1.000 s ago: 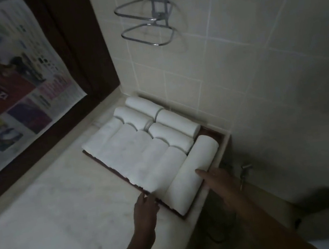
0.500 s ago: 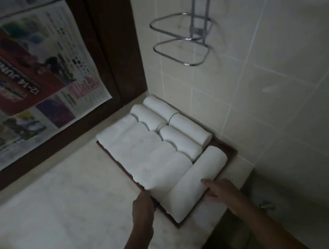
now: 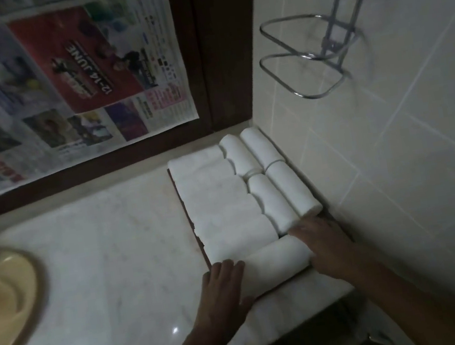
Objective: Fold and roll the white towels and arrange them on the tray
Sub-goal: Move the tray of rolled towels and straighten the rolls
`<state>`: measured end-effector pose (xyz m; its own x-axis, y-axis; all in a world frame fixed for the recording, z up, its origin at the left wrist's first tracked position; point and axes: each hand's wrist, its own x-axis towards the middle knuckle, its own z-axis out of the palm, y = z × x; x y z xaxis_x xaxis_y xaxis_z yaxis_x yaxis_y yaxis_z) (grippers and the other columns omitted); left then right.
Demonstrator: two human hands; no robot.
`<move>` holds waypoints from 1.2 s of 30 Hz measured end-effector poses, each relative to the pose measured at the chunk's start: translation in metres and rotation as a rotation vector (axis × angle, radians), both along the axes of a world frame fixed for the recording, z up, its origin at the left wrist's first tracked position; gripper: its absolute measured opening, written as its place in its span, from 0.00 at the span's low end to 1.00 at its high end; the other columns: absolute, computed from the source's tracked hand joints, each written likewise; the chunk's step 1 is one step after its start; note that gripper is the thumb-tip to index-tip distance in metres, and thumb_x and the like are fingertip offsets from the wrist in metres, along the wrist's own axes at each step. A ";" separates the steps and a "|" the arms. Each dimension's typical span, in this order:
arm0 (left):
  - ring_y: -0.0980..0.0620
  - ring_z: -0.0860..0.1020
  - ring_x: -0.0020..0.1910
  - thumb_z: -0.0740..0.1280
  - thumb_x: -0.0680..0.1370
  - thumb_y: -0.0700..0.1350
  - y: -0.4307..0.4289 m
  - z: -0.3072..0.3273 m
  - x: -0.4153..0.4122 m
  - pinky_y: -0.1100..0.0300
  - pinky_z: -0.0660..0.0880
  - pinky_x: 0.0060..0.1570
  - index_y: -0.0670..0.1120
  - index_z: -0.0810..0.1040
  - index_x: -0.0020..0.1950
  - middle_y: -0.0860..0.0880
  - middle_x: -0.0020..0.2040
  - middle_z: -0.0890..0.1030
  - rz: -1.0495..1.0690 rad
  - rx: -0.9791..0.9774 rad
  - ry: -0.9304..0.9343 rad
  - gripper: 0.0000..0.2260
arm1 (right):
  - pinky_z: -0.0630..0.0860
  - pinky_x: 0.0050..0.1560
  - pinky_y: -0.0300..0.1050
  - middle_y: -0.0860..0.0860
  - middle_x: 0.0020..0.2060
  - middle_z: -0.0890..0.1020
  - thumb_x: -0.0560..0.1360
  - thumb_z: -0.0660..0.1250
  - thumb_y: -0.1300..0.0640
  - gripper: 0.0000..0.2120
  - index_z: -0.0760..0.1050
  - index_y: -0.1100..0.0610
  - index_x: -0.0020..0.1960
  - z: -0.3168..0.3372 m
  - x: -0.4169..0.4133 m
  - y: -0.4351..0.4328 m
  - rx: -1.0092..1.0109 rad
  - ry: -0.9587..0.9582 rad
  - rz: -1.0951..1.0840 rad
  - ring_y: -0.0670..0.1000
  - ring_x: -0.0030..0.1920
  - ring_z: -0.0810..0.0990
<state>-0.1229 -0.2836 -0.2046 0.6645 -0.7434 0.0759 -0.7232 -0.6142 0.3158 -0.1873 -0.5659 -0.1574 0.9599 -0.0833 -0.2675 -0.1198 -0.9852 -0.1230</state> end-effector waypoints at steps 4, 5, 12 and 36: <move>0.47 0.77 0.51 0.70 0.66 0.60 0.004 -0.007 0.001 0.52 0.78 0.47 0.49 0.76 0.62 0.51 0.56 0.76 0.052 -0.052 -0.027 0.28 | 0.77 0.59 0.59 0.50 0.63 0.76 0.64 0.75 0.49 0.39 0.68 0.43 0.73 -0.029 -0.005 -0.016 0.030 -0.032 0.007 0.58 0.63 0.77; 0.47 0.78 0.51 0.69 0.65 0.60 0.005 -0.007 0.000 0.52 0.78 0.47 0.49 0.76 0.62 0.51 0.56 0.76 0.048 -0.052 -0.028 0.28 | 0.76 0.62 0.59 0.50 0.65 0.75 0.65 0.75 0.48 0.39 0.67 0.43 0.75 -0.028 -0.005 -0.014 0.017 -0.041 0.023 0.58 0.65 0.76; 0.51 0.74 0.55 0.70 0.75 0.58 0.008 0.015 0.023 0.54 0.73 0.52 0.51 0.76 0.67 0.53 0.59 0.76 0.297 -0.198 0.072 0.23 | 0.70 0.65 0.49 0.48 0.68 0.73 0.74 0.69 0.48 0.28 0.71 0.46 0.73 0.017 0.042 0.006 0.128 -0.084 0.075 0.54 0.68 0.73; 0.47 0.74 0.64 0.73 0.75 0.54 -0.020 0.024 0.134 0.49 0.62 0.61 0.51 0.74 0.72 0.51 0.66 0.78 0.269 0.307 -0.034 0.26 | 0.57 0.73 0.61 0.52 0.70 0.71 0.75 0.67 0.49 0.30 0.67 0.48 0.75 -0.001 0.168 0.019 -0.140 0.131 0.261 0.57 0.72 0.66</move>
